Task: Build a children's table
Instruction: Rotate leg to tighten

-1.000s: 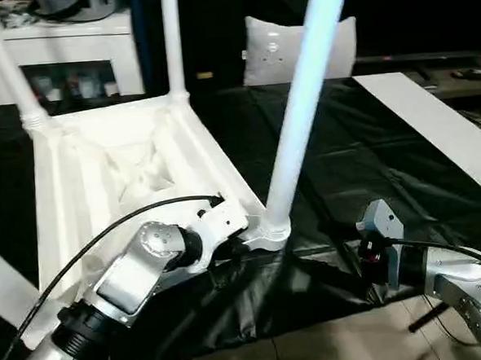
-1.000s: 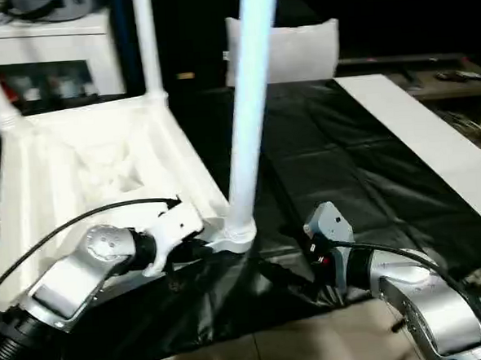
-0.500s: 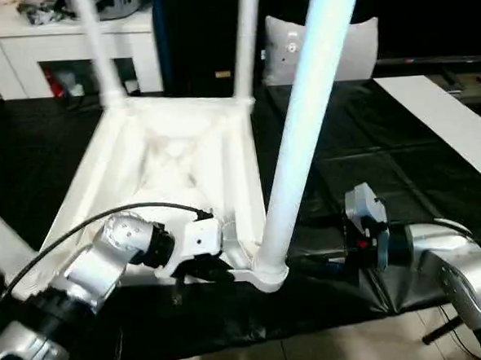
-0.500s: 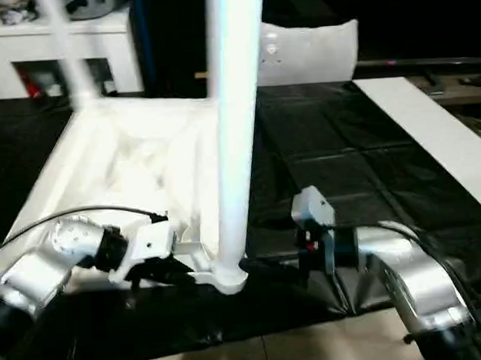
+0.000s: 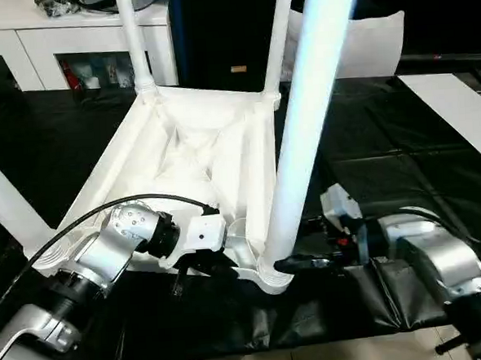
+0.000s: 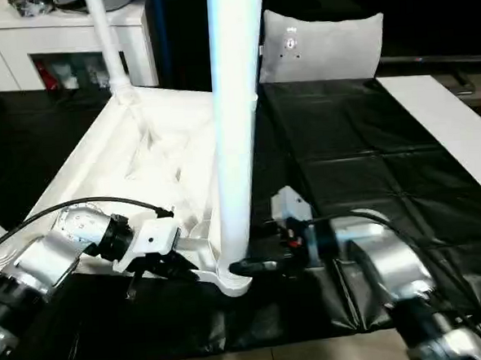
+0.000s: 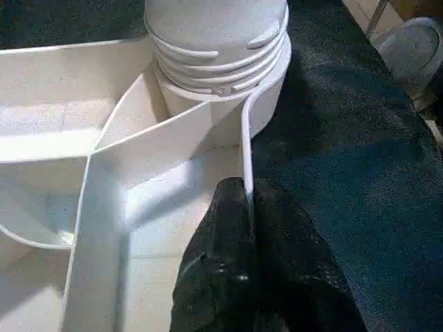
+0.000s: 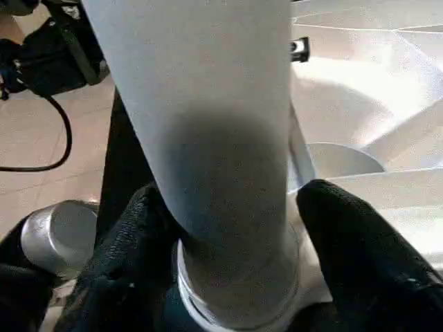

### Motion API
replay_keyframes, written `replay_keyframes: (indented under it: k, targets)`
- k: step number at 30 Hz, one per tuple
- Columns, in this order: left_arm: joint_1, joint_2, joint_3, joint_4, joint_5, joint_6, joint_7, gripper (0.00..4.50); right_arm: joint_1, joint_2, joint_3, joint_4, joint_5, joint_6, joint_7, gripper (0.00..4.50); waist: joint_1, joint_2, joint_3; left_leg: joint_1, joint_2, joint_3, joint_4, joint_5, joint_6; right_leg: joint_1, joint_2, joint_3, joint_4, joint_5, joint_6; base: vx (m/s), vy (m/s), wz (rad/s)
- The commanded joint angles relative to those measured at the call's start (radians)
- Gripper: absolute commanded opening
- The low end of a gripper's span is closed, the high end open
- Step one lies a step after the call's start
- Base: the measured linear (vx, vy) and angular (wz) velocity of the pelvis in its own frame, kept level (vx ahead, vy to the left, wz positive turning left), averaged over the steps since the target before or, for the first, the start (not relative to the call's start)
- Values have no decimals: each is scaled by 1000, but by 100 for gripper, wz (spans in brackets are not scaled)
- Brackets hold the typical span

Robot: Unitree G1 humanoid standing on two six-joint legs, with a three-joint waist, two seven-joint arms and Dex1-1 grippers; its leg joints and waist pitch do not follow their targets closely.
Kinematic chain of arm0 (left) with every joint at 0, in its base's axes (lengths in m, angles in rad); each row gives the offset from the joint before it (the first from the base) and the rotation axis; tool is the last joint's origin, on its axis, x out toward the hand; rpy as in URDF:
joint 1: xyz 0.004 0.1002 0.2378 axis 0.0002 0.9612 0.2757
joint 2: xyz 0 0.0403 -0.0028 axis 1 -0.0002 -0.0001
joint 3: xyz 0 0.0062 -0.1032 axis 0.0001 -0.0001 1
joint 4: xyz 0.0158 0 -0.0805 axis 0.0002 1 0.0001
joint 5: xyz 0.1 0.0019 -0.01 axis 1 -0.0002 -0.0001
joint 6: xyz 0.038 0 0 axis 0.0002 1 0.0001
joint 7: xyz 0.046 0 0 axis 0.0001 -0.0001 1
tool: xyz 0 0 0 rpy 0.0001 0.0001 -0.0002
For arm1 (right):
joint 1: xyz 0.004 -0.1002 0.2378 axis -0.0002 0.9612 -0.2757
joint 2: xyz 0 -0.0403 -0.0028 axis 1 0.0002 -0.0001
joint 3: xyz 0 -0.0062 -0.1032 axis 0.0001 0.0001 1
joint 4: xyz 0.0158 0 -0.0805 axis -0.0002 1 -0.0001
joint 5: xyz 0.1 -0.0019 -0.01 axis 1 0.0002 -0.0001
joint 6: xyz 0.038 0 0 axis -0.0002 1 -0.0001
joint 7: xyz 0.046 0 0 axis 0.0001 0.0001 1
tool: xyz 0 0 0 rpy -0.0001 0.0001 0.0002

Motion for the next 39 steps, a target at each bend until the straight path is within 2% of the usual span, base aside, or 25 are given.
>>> replay_keyframes:
  k: [1,7,14,15,16,17,18,19,21,22,23,25,26,27,28,29,30,31,32,33,34,35,36,37,39]
  targets:
    - [-23,-12,-11,3,18,-24,-22,0,-20,-5,3,14,-12,-7,24,270,-3,-1,-71,1,33,2,-75,-213,30,52,-66,69,-64,-355,-161,0,0,0]
    - [-26,-25,4,21,7,-15,-35,0,-16,-7,11,16,3,20,58,223,0,-4,-69,4,32,5,-76,-229,25,49,-64,75,-69,-397,-144,0,0,0]
    - [-14,-47,37,0,-5,78,27,0,38,8,-20,-56,78,124,22,200,6,-7,-71,8,32,13,-74,-194,35,45,-59,85,-60,-339,-165,0,0,0]
    - [-11,-53,44,-3,2,107,56,0,55,22,-30,-79,89,141,-11,200,8,-2,-66,8,31,14,-76,-204,33,41,-58,87,-64,-352,-161,0,0,0]
    - [-8,-61,52,-7,4,132,83,0,71,38,-37,-103,95,159,-49,200,4,-5,-64,6,30,15,-77,-212,32,41,-57,87,-64,-367,-157,0,0,0]
    - [0,-77,66,-25,2,182,125,0,92,66,-40,-134,78,174,-127,200,4,1,-61,6,29,13,-78,-228,24,42,-59,86,-68,-407,-145,0,0,0]
    - [9,-98,79,-53,1,241,175,0,110,108,-41,-153,36,179,-234,200,1,-1,-58,7,29,13,-79,-241,11,38,-59,85,-74,-448,-126,0,0,0]
    - [9,-98,79,-53,1,241,175,0,110,108,-41,-153,36,179,-234,200,-1,-2,-56,6,25,11,-79,-256,8,37,-58,81,-78,-487,-112,0,0,0]
    - [18,-140,97,-88,11,323,250,0,123,181,-52,-163,-25,205,-400,200,-19,-6,-50,6,13,6,-73,-300,-8,32,-59,66,-101,-644,-39,0,0,0]
    - [18,-140,97,-88,11,323,250,0,123,181,-52,-163,-25,205,-400,200,-19,-6,-50,6,13,6,-73,-300,-8,32,-59,66,-101,-644,-39,0,0,0]
    - [17,-194,107,-103,28,380,333,0,125,265,-71,-162,-64,228,-545,199,-36,-4,-47,1,8,1,-68,-317,-14,34,-60,53,-116,-715,8,0,0,0]
    - [16,-224,111,-110,36,408,374,0,121,310,-81,-155,-91,236,-626,198,-56,-3,-48,4,4,-4,-64,-342,-20,31,-57,37,-131,-730,27,0,0,0]
    - [9,-287,120,-105,50,449,456,0,98,406,-124,-119,-120,252,-800,198,-68,0,-46,1,3,-8,-65,-366,-15,33,-56,26,-139,-734,40,0,0,0]
    - [6,-311,124,-102,57,464,487,0,88,442,-142,-104,-127,258,-867,198,-77,3,-43,4,6,-8,-66,-383,-16,28,-53,23,-143,-734,39,0,0,0]
    - [-5,-349,134,-87,66,476,540,0,64,484,-158,-66,-152,253,-961,198,-90,11,-46,18,11,-17,-64,-426,-20,27,-58,7,-148,-709,24,0,0,0]
    - [-10,-363,134,-79,69,478,555,0,52,498,-160,-48,-158,235,-983,198,-107,23,-43,10,26,-32,-79,-489,-20,47,-56,-9,-143,-657,20,-30,56,-8]
    - [-13,-373,133,-79,72,485,568,0,47,509,-161,-41,-162,225,-1001,198,-120,29,-40,2,49,-48,-104,-585,-15,67,-51,-5,-121,-559,12,-30,56,-8]
    - [-17,-381,133,-76,75,485,579,0,41,516,-157,-39,-163,219,-1004,198,-120,27,-39,-1,59,-54,-116,-620,-15,76,-52,5,-103,-501,-2,-27,54,-8]
    - [-21,-382,132,-74,80,483,587,0,39,522,-159,-40,-159,208,-1006,198,-119,30,-33,10,59,-50,-126,-675,-22,65,-53,22,-91,-448,-32,0,0,0]
    - [-23,-383,132,-78,88,487,593,0,38,530,-165,-45,-163,196,-1019,232,-130,10,-30,30,27,-36,-101,-658,-25,37,-62,19,-128,-563,-32,0,0,0]
    - [-23,-383,132,-80,92,490,595,0,38,534,-168,-48,-169,191,-1025,253,-130,10,-30,30,27,-36,-101,-658,-25,37,-62,19,-128,-563,-32,0,0,0]
    - [-23,-378,134,-86,102,496,595,0,39,545,-182,-56,-171,173,-1028,267,-129,5,-36,30,-7,-22,-61,-494,-4,31,-86,7,-167,-743,9,0,0,0]
    - [-21,-361,135,-90,112,493,583,0,42,549,-202,-66,-165,168,-1022,269,-127,9,-42,3,-1,-26,-67,-415,4,51,-89,12,-157,-717,15,0,0,0]
    - [-19,-354,136,-93,118,494,577,0,44,550,-211,-70,-165,164,-1020,277,-125,12,-43,-2,6,-29,-73,-399,4,52,-87,15,-151,-684,11,0,0,0]
    - [-16,-340,139,-95,122,488,570,0,49,536,-213,-77,-166,158,-1010,301,-124,16,-44,4,18,-30,-82,-411,5,42,-74,22,-137,-578,-26,0,0,0]
